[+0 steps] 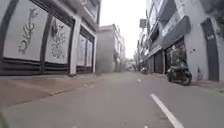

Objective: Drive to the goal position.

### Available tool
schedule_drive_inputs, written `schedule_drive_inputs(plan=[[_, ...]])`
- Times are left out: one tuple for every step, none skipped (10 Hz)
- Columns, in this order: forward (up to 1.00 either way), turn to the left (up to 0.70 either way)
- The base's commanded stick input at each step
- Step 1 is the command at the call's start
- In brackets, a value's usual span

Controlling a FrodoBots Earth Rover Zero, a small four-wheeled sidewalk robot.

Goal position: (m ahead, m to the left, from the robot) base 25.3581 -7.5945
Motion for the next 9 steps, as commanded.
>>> schedule_drive_inputs(plan=[[0.85, -0.34], [0.85, -0.34], [0.85, -0.34], [0.85, -0.34], [0.85, -0.33], [0.85, -0.29], [0.85, -0.19], [0.85, -0.09], [0.85, 0.00]])
